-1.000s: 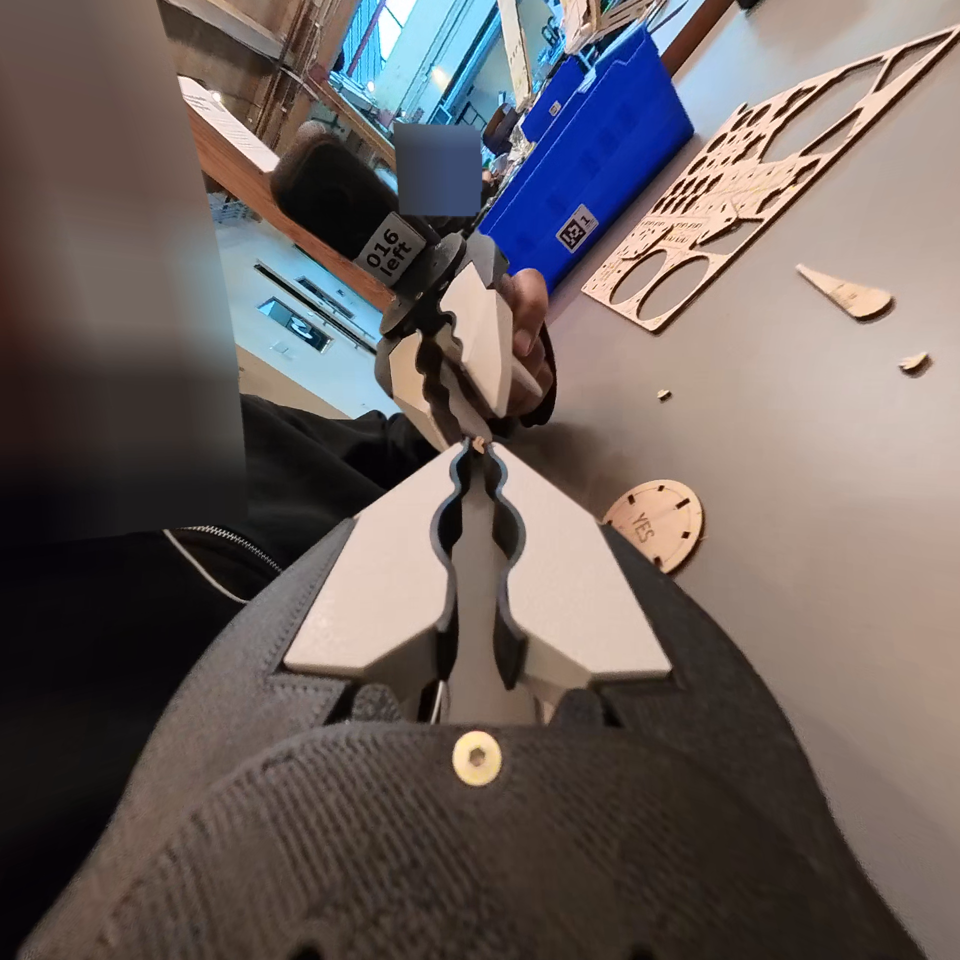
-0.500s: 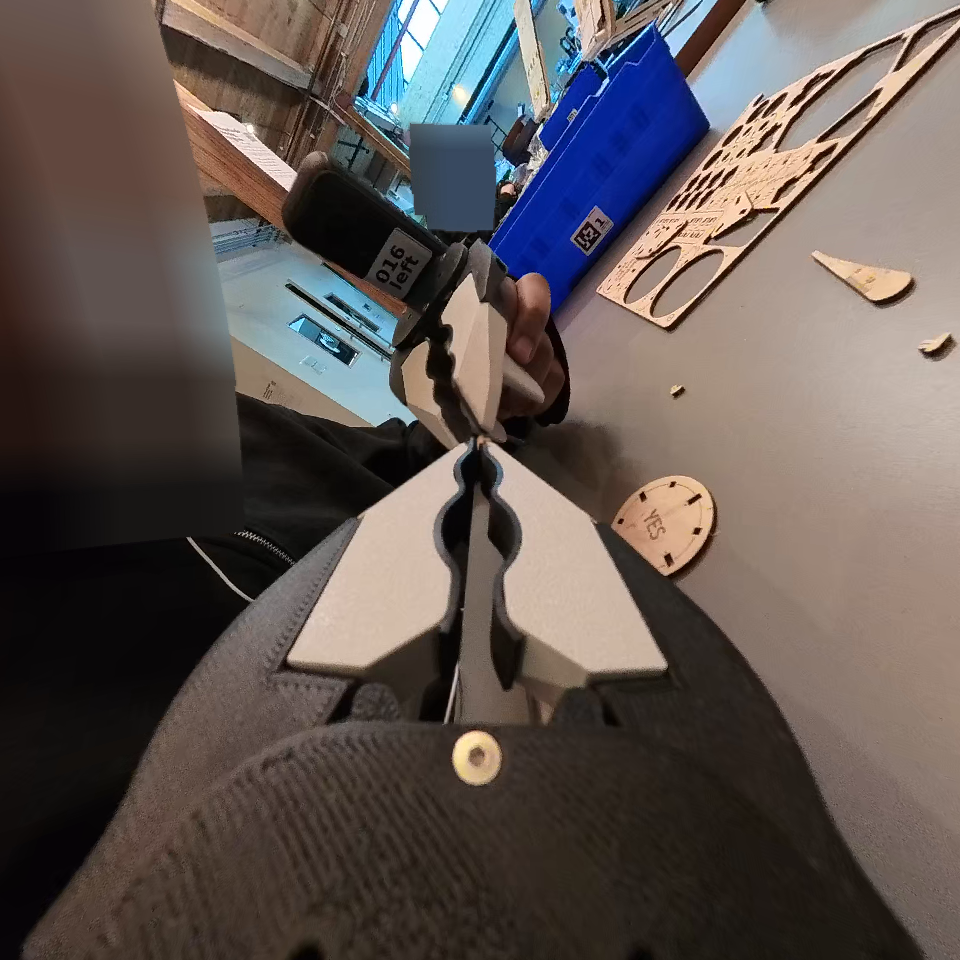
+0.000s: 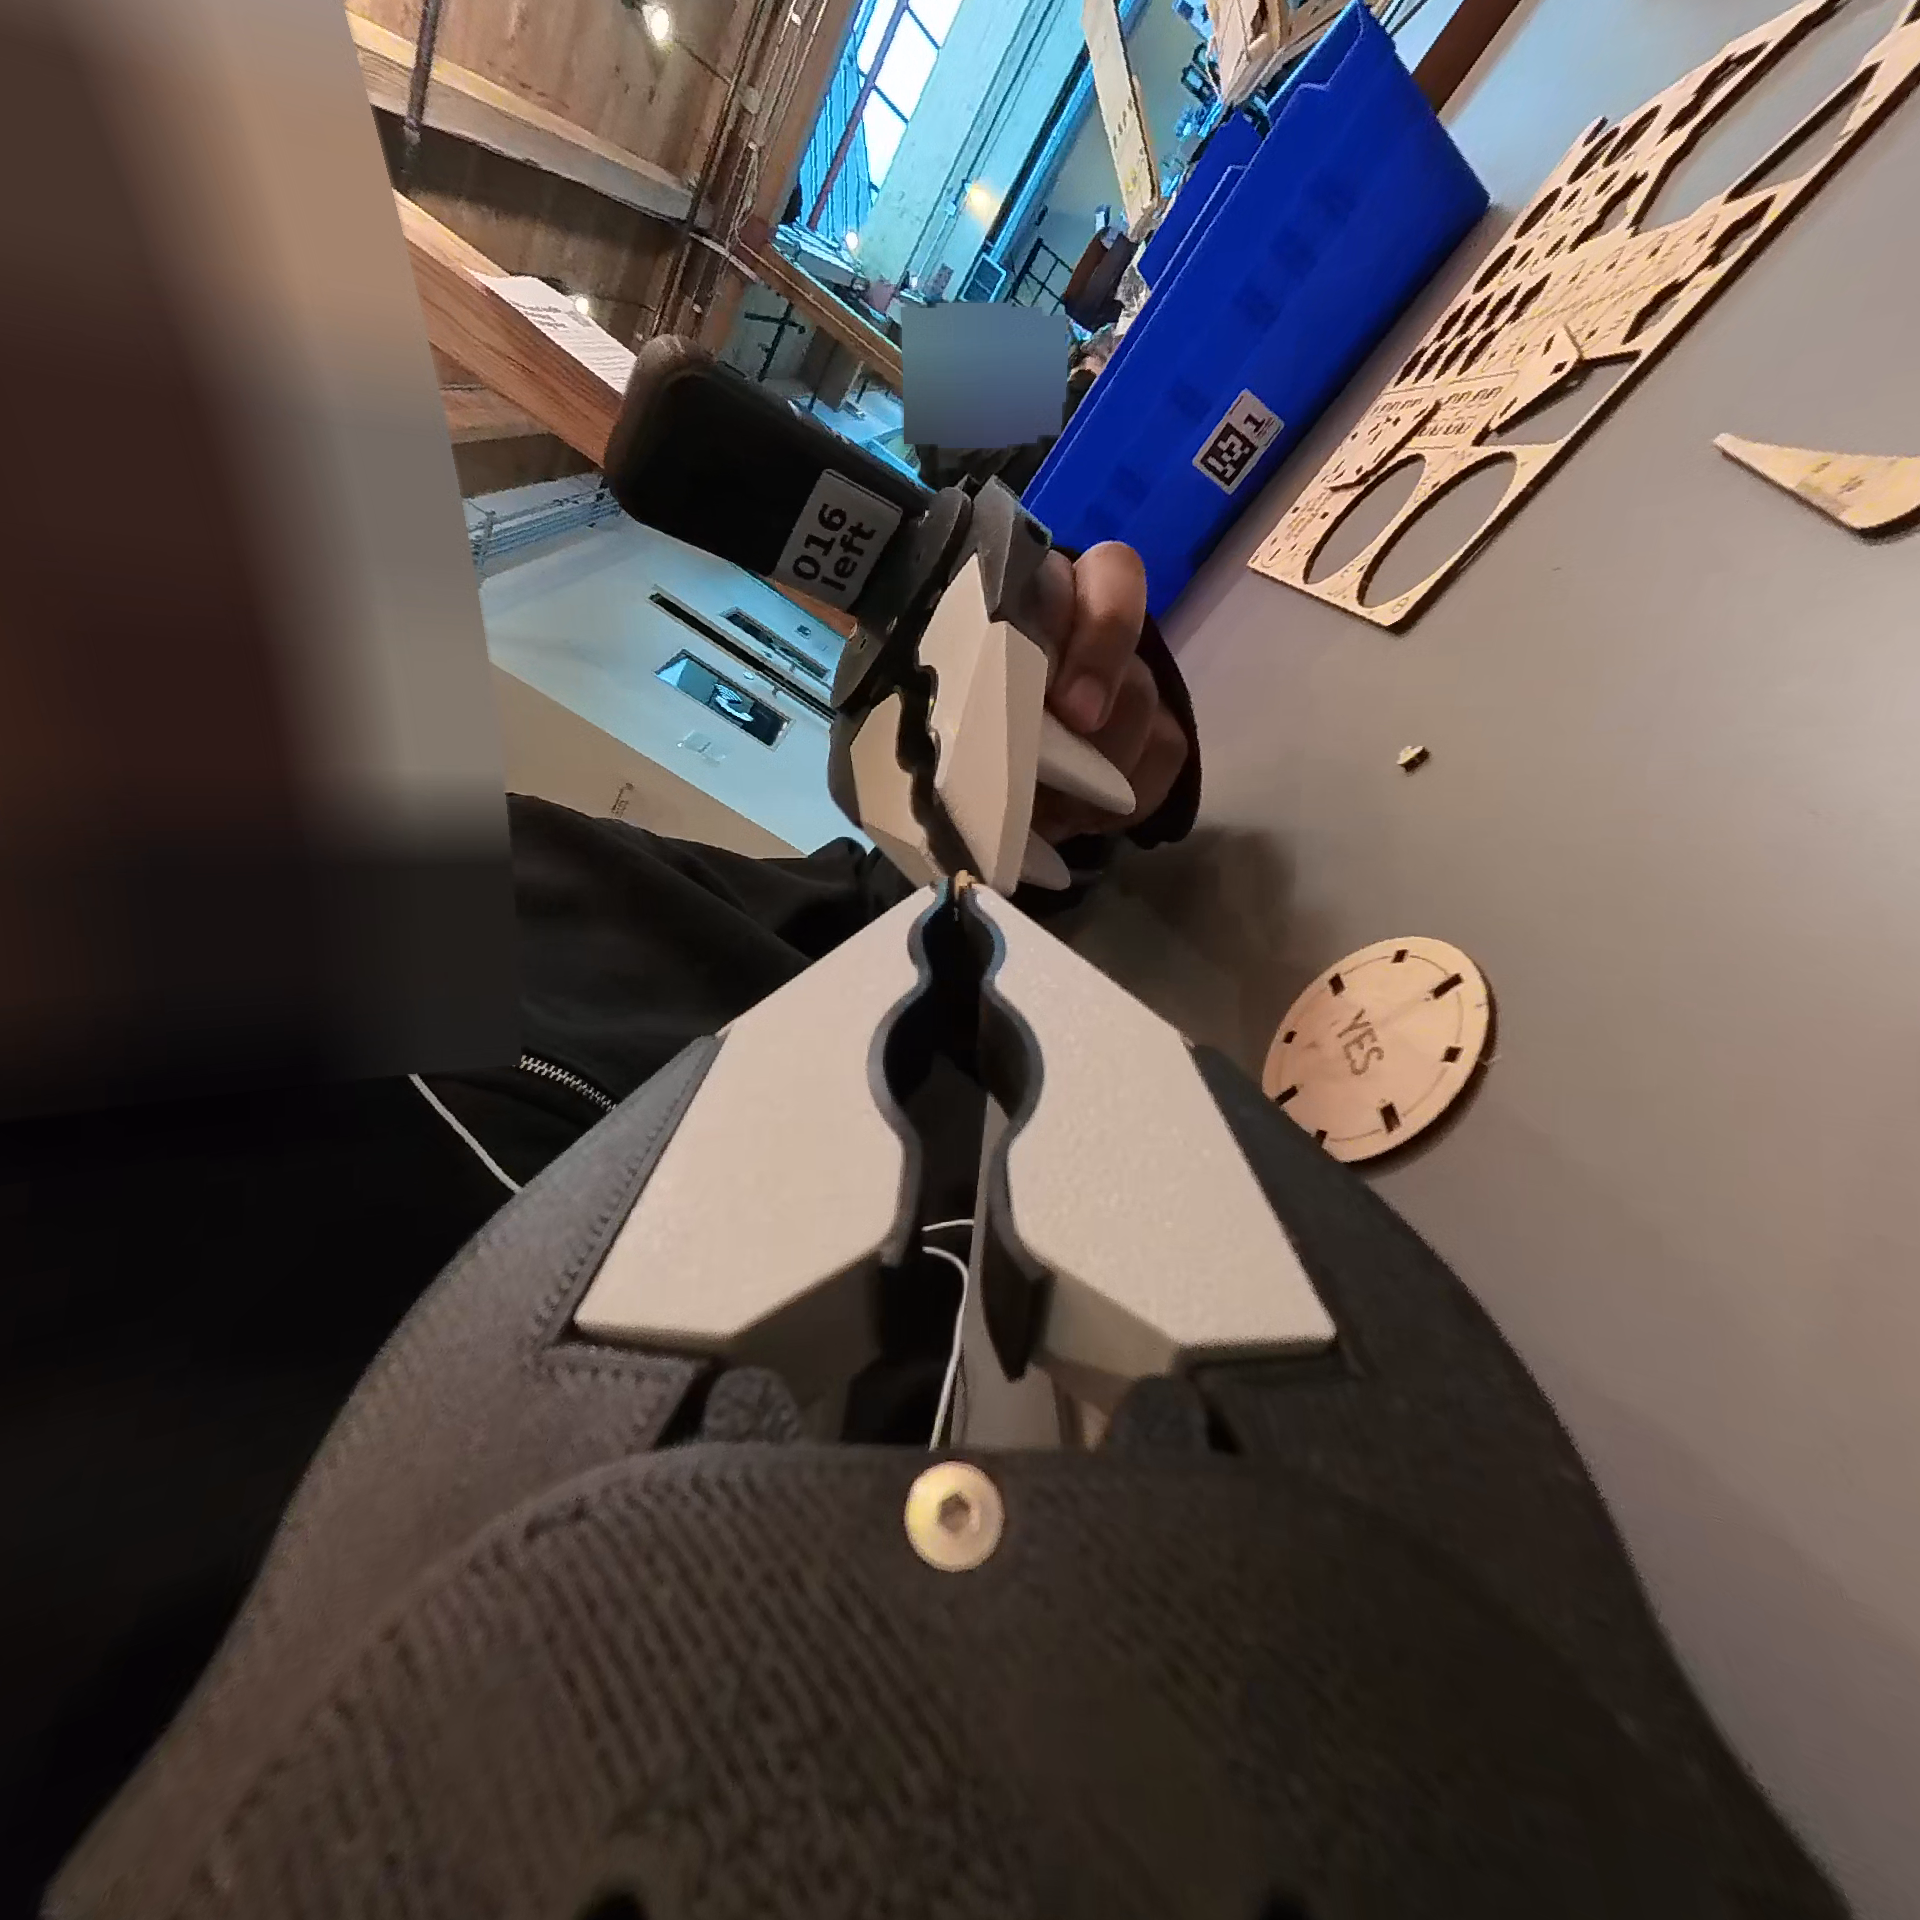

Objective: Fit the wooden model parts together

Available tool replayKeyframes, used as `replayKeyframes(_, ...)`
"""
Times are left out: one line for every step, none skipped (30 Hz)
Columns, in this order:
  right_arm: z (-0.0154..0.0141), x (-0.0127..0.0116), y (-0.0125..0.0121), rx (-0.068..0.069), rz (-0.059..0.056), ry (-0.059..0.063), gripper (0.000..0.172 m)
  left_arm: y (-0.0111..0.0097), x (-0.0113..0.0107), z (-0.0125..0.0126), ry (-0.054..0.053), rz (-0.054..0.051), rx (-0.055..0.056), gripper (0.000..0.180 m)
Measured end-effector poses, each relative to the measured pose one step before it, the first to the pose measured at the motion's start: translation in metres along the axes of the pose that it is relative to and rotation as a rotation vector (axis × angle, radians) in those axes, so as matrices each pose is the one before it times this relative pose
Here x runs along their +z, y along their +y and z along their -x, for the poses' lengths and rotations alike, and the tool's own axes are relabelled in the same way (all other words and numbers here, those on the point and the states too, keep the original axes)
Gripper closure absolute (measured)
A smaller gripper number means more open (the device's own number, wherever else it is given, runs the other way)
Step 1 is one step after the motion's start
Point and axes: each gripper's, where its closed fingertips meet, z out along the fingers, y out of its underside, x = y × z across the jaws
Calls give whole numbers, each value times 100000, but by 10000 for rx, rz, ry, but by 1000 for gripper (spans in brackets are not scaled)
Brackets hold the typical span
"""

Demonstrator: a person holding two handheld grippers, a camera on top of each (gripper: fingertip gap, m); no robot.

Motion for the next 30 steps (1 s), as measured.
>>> replayKeyframes(8, -9, -1, 34, -8, -35, 172, -2, 17, -25, 19, -14, -13, 178)
replayKeyframes(8, -9, -6, 30, -7, -31, 172, -9, -19, -5, 13, -19, -8, 178)
replayKeyframes(18, 10, -2, 25, -2, -34, 172, -35, -19, 9, 7, -23, -15, 179)
replayKeyframes(32, 9, 5, 16, -2, -28, 172, -32, -39, 11, 5, -25, -9, 180)
replayKeyframes(14, 25, 20, 15, 6, -16, 172, -36, -36, -2, 9, -10, -11, 180)
replayKeyframes(18, 2, -1, 12, -5, -13, 172, -9, -34, -22, 25, -5, -9, 180)
replayKeyframes(5, -3, -24, 7, -14, -2, 172, -13, -15, -8, 15, -13, -19, 180)
replayKeyframes(-27, -11, -6, 0, -12, 17, 172, -8, -22, 9, 15, 0, -23, 180)
replayKeyframes(-37, -23, -8, -9, -15, 39, 172, 22, -13, 6, 18, 10, -32, 180)
replayKeyframes(-65, -32, -13, -11, -22, 44, 172, 21, -17, 20, 15, 9, -49, 180)
replayKeyframes(-75, -18, -10, -14, -24, 52, 172, 37, 1, 25, 17, 19, -61, 180)
replayKeyframes(-129, -31, -14, -21, -34, 83, 172, 84, 9, 63, -9, 42, -53, 180)
replayKeyframes(-169, -14, 6, -45, -31, 115, 172, 111, 20, 101, -37, 67, -45, 180)
replayKeyframes(-180, -1, 26, -58, -19, 117, 172, 146, 35, 102, -40, 83, -58, 180)
replayKeyframes(-165, 0, 17, -40, -16, 100, 172, 155, 31, 104, -40, 92, -67, 180)
replayKeyframes(-126, 10, -14, -24, -25, 71, 172, 112, 17, 90, -40, 69, -52, 180)
replayKeyframes(-126, -3, -55, -19, -42, 75, 172, 76, 1, 93, -50, 51, -43, 180)
replayKeyframes(-121, -11, -82, -43, -62, 95, 172, 54, -2, 99, -47, 42, -46, 180)
replayKeyframes(-98, -49, -148, -74, -103, 95, 172, 58, -10, 93, -32, 36, -46, 180)
replayKeyframes(-195, -126, -196, -72, -132, 164, 170, 32, -23, 46, -7, 18, -43, 180)
replayKeyframes(-159, -172, -195, -104, -121, 142, 167, 15, -13, 85, -21, 0, -49, 180)
replayKeyframes(-120, -206, -161, -120, -98, 116, 167, 64, -11, 96, -18, 18, -60, 180)
replayKeyframes(-106, -198, -140, -131, -79, 106, 166, 114, 18, 145, -26, 38, -72, 180)
replayKeyframes(-96, -170, -118, -143, -61, 91, 166, 84, 9, 149, -27, 20, -75, 180)
replayKeyframes(-89, -108, -90, -166, -33, 85, 166, 56, -3, 104, -7, 1, -79, 180)
replayKeyframes(-110, -59, -85, -183, -10, 85, 166, 23, -11, 93, 1, -19, -85, 180)
replayKeyframes(-120, 5, -72, -182, 10, 85, 166, 18, -5, 138, -13, -25, -97, 180)
replayKeyframes(-91, 52, -80, -193, 26, 69, 166, 38, -13, 189, -34, -13, -114, 180)
replayKeyframes(-105, 88, -102, -211, 37, 66, 166, 49, -27, 160, -6, -13, -112, 180)
replayKeyframes(-112, 114, -127, -241, 40, 77, 165, 25, -42, 139, 8, -27, -109, 180)
